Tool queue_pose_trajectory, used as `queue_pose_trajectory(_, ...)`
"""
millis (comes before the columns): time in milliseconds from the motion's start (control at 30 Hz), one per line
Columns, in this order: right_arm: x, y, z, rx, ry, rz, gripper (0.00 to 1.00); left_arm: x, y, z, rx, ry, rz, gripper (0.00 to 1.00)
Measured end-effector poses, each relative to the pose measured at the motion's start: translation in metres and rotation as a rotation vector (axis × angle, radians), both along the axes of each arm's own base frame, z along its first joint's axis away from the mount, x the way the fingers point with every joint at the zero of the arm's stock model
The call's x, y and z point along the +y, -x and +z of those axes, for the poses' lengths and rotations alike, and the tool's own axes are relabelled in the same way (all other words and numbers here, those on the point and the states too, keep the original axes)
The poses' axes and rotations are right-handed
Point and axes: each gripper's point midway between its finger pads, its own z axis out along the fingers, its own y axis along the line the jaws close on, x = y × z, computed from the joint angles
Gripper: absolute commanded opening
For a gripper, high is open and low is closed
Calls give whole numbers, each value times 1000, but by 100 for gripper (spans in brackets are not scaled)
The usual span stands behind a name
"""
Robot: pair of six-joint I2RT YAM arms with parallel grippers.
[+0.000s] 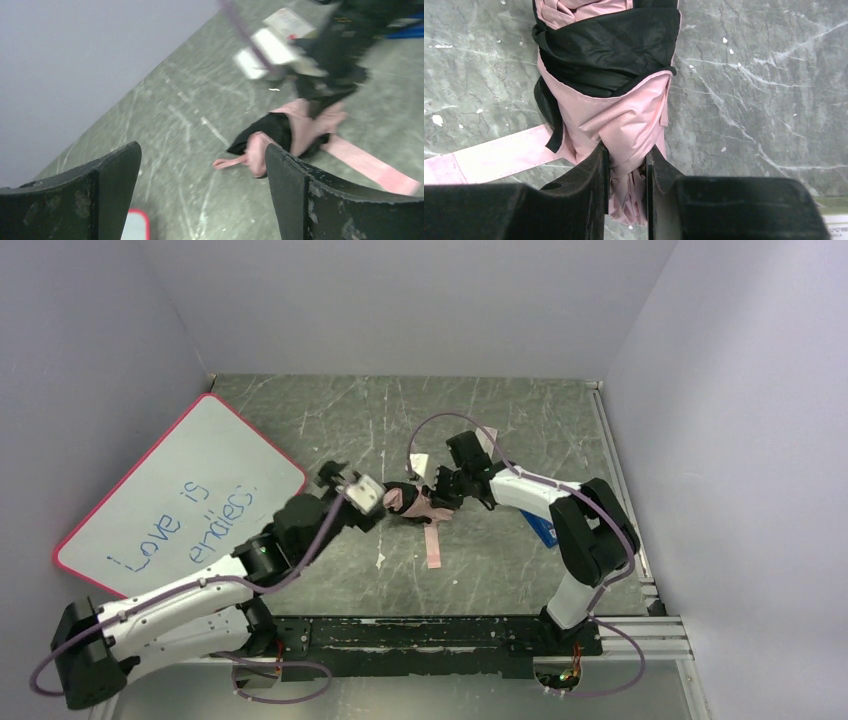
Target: Put away the umbrella
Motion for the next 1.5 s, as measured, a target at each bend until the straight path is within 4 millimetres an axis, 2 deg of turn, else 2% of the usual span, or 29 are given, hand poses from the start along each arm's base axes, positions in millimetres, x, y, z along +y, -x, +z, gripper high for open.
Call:
queue_pose_trajectory(167,1,6,-3,-113,35,-5,13,52,-45,-4,93,106,165,95)
queue_pose_trajectory(233,1,8,-3,-156,49,-5,12,64,-63,-10,140,131,208,96)
queue_pose_trajectory(300,1,10,-3,-201,63,-4,12,65,-75,-14,174,139,216,96)
queue_pose_trajectory(433,2,13,-2,-269,93,-9,14,50,-94,-16,227,119,162,95)
queue_pose_trajectory(633,3,17,-3,-369,145,-17,14,11,-109,-16,265,45,-18,95)
queue_pose_trajectory(700,3,18,-2,-395,160,-18,15,1,-108,-25,286,13,-80,96)
queue_pose_trajectory(933,2,25,-1,-493,183,-3,14,-31,-102,-80,433,-134,-297,92)
queue_pose_trajectory(1067,2,27,-1,-548,195,4,14,-48,-102,-103,509,-198,-417,91)
queue_pose_trajectory(1500,-2,38,0,-732,274,-24,12,-79,-92,-137,636,-256,-683,89)
